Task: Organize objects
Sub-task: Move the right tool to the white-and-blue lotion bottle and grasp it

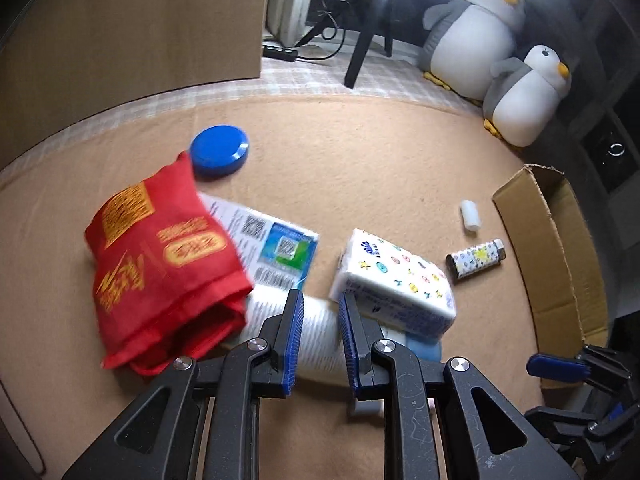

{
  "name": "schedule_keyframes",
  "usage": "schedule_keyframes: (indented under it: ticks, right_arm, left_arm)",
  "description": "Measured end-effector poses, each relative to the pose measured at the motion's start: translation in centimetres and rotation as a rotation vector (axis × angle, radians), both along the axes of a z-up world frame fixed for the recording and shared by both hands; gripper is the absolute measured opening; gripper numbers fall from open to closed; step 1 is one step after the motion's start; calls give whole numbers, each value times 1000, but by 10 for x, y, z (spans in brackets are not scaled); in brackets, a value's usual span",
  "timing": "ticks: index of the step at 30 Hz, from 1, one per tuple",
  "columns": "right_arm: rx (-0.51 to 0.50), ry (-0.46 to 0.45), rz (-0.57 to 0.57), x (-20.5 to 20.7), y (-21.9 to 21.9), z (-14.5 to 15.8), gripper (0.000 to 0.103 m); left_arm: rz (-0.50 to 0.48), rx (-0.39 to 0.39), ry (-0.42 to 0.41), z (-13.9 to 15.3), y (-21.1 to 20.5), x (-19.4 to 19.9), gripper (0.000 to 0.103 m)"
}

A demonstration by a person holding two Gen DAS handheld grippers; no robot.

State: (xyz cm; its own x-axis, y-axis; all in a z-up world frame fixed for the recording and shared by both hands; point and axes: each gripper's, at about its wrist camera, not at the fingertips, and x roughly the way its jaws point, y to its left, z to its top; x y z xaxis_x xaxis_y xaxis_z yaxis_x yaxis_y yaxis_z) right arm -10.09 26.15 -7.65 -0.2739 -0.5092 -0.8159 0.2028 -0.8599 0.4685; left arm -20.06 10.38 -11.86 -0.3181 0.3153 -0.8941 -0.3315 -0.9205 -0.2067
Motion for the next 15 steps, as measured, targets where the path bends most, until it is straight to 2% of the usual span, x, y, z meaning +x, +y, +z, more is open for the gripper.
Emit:
schedule_keyframes:
  ticks: [7,15]
  right_arm:
    - [-5,-4,-53,3,19,2,53]
    - [-17,-10,-28,6,15,3,53]
  left_arm:
    - [-39,9,-27,-11,16,-11,20]
    - [-82,24,-23,-14,14,8,20]
